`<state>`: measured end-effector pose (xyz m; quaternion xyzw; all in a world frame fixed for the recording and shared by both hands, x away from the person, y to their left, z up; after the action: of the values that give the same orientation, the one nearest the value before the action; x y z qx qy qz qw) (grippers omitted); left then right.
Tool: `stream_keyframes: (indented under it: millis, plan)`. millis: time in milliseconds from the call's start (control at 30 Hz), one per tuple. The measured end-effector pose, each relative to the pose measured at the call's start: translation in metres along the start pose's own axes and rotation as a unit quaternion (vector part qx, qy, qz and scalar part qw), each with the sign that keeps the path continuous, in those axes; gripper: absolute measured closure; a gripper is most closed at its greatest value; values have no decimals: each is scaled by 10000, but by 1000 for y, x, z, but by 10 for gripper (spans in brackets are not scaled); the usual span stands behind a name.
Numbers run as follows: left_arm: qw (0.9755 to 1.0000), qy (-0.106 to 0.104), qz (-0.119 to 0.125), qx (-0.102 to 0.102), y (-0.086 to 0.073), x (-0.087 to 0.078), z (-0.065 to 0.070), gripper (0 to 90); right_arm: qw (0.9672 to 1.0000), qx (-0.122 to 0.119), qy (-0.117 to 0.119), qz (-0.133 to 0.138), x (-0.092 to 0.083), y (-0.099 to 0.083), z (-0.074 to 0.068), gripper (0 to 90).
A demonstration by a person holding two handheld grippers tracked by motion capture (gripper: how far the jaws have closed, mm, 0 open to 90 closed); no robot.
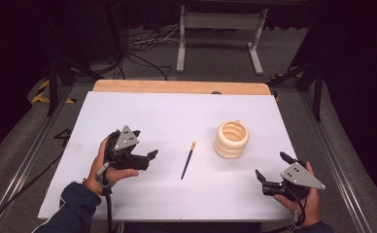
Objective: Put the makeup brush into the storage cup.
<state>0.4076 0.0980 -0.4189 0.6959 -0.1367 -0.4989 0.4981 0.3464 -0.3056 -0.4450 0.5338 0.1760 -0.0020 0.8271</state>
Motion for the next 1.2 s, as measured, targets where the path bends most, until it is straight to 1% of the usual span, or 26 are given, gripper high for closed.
stream_keyframes:
  millis: [33,67,133,233,300,367,400,433,500,567,633,700,733,800,867,933,1000,1033,1100,1167,1200]
  plan:
    - [10000,-26,-37,21,2,3,2,143,10000,-19,-24,-6,0,0,0,48]
    - [10000,-58,-72,0,4,7,4,144,10000,-35,-71,-3,0,0,1,50]
    - [9998,-113,-165,3,6,11,7,168,10000,-9,-84,-9,0,0,1,50]
    - [9995,-161,-263,11,10,16,10,200,9999,-36,-98,-51,0,-1,1,49]
    - [9991,-204,-372,-34,11,21,12,206,9999,-55,-111,-73,1,-2,1,49]
    - [9984,-170,-523,-90,13,25,13,205,9999,-60,-108,-92,2,-2,1,50]
    - [9982,-170,-553,-140,14,26,14,204,9999,-70,-108,-100,2,-2,1,49]
    - [9975,-236,-619,-249,16,30,15,205,9998,-80,-108,-109,2,-2,0,50]
    - [9963,-305,-717,-375,18,36,18,220,9998,-124,-120,-128,2,-3,0,50]
    - [9952,-358,-806,-433,21,41,21,241,9997,-132,-121,-144,2,-3,0,50]
    - [9933,-429,-954,-482,24,50,24,255,9997,-123,-123,-155,3,-4,0,50]
    - [9913,-499,-1084,-550,25,56,27,302,9997,-120,-138,-167,3,-4,1,50]
    - [9895,-555,-1177,-635,26,60,28,314,9997,-112,-148,-166,3,-4,1,51]
    - [9830,-703,-1506,-774,25,73,31,319,9997,-110,-152,-176,3,-5,2,51]
    - [9784,-694,-1780,-791,24,82,32,318,9996,-106,-156,-196,3,-6,2,51]
    - [9736,-710,-1994,-852,24,92,34,320,9996,-124,-153,-223,3,-6,2,51]
    - [9701,-707,-2158,-853,23,99,37,322,9995,-144,-161,-234,4,-6,1,51]
    - [9688,-742,-2215,-833,22,103,38,326,9995,-141,-160,-240,4,-7,1,51]
    - [9644,-779,-2380,-847,21,110,41,347,9994,-152,-150,-259,4,-7,1,51]
    - [9607,-809,-2510,-869,20,116,42,378,9993,-199,-144,-293,5,-8,0,54]
    - [9582,-781,-2608,-877,19,119,43,388,9991,-228,-142,-322,5,-8,0,54]
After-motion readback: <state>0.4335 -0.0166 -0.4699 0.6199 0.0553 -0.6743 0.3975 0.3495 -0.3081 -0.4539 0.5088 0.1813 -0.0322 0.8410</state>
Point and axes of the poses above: each handheld gripper's, and its own axes: x roughly forward along the jaws, y roughly out of its top, z roughly to its right, the point moved 7 cm from there along x, roughly forward along the jaws, and after that the axes turned 10 degrees about -y, right-handed, at the moved point
